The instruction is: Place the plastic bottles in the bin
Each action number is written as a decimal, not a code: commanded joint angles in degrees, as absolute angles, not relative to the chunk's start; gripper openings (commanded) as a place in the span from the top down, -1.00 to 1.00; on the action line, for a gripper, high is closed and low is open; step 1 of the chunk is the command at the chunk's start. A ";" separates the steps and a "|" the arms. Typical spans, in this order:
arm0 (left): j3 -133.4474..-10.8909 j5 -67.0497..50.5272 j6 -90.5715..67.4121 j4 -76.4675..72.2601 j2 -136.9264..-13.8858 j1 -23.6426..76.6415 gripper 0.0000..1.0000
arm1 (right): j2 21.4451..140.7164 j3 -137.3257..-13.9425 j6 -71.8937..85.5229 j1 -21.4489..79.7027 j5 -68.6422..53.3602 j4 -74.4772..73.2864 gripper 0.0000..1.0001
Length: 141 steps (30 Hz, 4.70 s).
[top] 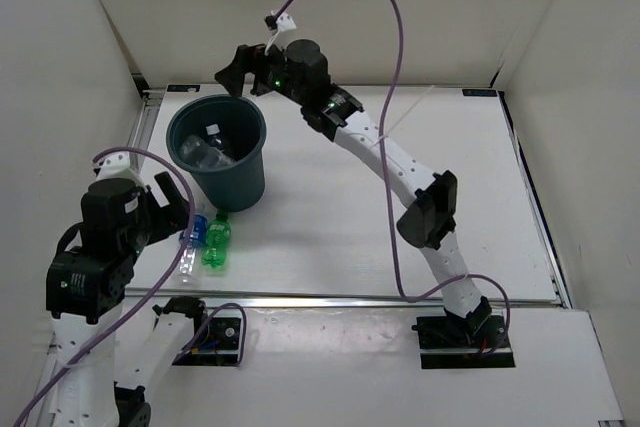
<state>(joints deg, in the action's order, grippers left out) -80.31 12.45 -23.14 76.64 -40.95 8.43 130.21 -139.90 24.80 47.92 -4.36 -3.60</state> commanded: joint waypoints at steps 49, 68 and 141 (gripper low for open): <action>-30.32 22.06 -44.30 39.38 -48.24 0.00 -1.00 | 84.90 -123.75 14.68 42.54 1.32 -41.04 -1.00; -28.65 15.82 -44.91 36.30 -57.04 -8.17 -0.80 | 84.90 -124.28 13.62 42.54 4.31 -41.57 -1.00; -29.62 -4.12 -39.12 29.79 -36.55 5.90 -1.00 | 88.68 -127.44 13.01 42.01 3.52 -43.33 -1.00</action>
<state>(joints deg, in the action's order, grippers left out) -30.33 -0.64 -38.41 30.17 -34.57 7.25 88.92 -125.60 13.89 42.33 4.27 -43.83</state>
